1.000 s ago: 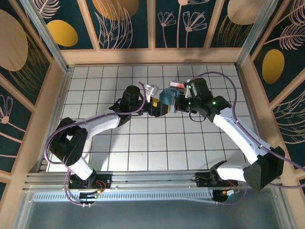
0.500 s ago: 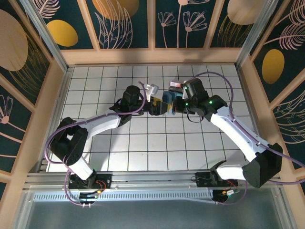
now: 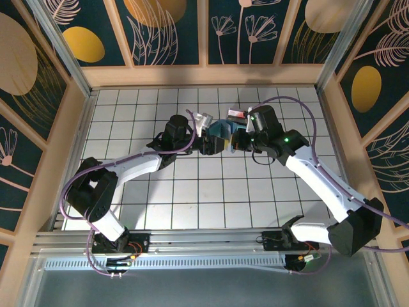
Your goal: Take the credit cards out of the card holder
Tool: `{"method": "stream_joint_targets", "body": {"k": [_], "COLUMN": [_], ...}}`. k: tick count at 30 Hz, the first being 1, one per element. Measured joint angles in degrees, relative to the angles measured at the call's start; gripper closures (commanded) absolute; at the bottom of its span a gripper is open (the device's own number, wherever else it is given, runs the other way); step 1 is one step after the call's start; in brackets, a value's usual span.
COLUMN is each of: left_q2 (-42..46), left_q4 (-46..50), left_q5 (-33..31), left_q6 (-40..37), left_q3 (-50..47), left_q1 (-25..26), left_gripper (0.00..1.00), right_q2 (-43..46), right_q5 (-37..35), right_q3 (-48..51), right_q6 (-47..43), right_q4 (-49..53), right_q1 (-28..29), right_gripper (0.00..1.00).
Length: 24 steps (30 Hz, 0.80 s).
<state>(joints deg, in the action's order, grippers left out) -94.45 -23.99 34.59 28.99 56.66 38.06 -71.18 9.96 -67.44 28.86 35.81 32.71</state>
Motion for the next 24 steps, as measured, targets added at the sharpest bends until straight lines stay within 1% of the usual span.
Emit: {"method": "stream_joint_targets", "body": {"k": [1,2,7,11,13,16,19,21,24], "left_q2": [0.00,0.00,0.00,0.00,0.00,0.00,0.00,0.00,0.00], "left_q4": [0.02,0.02,0.02,0.04,0.04,0.04,0.04,0.07,0.15], "left_q5": [0.02,0.02,0.04,0.04,0.04,0.04,0.07,0.07,0.07], "left_q6": [0.22,0.31,0.24,0.22,0.24,0.24,0.24,0.28,0.28], "left_q3": [0.00,0.00,0.00,0.00,0.00,0.00,0.00,0.00,0.00], "left_q1": [0.00,0.00,0.00,0.00,0.00,0.00,0.00,0.00,0.00], "left_gripper": [0.21,0.20,0.18,0.22,0.21,0.18,0.12,0.11,0.13], "right_q2": [0.00,0.02,0.20,0.20,0.20,0.20,0.20,0.22,0.22], "right_q5": [0.09,0.17,0.20,0.42,0.61,0.63,0.63,0.63,0.66], "right_q3": [0.00,0.02,0.52,0.87,0.87,0.87,0.92,1.25,1.79], "right_q6": [0.00,0.02,0.02,0.02,0.02,0.02,0.00,0.02,0.00], "right_q4": [0.00,-0.02,-0.37,-0.68,-0.92,-0.94,-1.09,-1.44,-1.66], "right_q1": [-0.02,-0.02,-0.04,-0.09,-0.09,-0.09,-0.09,-0.09,-0.13], "right_gripper": [1.00,1.00,1.00,1.00,1.00,1.00,1.00,1.00,1.00]}}
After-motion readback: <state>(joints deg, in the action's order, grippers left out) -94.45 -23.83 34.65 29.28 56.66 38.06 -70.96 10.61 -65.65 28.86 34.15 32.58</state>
